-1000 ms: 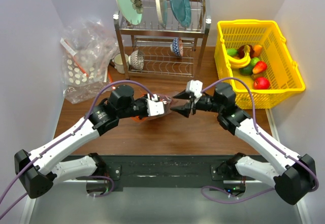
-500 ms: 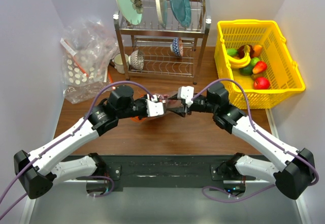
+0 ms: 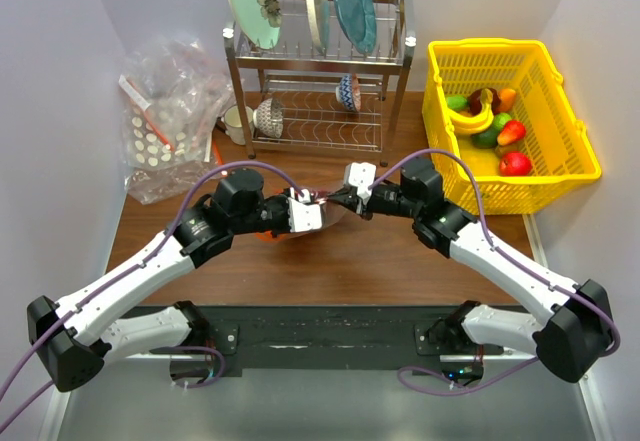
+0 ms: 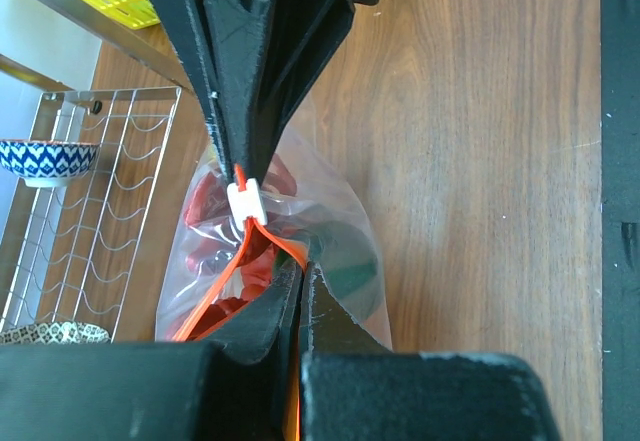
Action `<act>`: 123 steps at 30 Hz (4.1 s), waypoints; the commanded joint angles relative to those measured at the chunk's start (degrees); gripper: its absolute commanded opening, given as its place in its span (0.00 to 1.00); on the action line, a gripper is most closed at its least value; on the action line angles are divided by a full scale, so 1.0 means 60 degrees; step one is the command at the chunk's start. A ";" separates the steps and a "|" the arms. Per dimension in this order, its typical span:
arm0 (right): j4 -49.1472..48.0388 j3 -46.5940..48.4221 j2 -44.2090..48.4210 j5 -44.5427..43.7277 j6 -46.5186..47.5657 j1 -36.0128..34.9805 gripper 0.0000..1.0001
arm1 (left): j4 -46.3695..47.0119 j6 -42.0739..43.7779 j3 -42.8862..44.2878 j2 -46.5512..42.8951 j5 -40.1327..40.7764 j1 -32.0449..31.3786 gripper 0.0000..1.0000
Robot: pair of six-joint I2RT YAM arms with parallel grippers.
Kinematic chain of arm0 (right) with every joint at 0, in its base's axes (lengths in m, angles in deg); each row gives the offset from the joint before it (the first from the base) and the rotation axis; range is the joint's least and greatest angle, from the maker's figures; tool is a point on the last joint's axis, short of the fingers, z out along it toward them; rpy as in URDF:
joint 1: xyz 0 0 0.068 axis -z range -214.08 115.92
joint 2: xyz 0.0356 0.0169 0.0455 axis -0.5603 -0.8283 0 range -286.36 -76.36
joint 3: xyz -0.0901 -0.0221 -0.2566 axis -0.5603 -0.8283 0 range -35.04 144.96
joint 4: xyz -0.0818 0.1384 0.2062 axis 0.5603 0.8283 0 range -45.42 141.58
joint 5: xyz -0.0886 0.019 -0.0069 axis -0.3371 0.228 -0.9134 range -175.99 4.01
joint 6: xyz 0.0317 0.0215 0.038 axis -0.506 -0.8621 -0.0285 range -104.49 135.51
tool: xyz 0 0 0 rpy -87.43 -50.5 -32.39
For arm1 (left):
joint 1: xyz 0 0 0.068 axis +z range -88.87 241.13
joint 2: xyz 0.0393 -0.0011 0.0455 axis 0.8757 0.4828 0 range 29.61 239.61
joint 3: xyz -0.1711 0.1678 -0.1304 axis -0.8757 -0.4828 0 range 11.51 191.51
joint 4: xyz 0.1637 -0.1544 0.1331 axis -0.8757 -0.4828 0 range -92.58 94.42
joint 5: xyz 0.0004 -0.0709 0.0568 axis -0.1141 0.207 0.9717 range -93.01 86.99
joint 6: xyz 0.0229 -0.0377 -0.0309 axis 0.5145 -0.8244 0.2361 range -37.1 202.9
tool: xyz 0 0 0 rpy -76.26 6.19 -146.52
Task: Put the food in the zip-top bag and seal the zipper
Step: Zip the zipper food storage bag at the center of the board.
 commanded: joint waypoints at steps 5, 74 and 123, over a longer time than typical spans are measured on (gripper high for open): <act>-0.0920 0.0026 0.0419 -0.0197 -0.0362 -0.0024 0.00 | 0.0269 0.0231 0.0606 -0.0279 -0.0038 -0.0049 0.00; -0.0934 0.0993 -0.0253 0.0286 -0.2895 -0.0038 0.00 | 0.0121 -0.0208 0.1676 -0.0338 -0.0756 -0.0049 0.56; -0.2663 -0.0678 0.1198 -0.0493 -0.4170 0.0723 0.04 | 0.0284 -0.0150 0.1412 0.0116 0.0769 -0.0049 0.00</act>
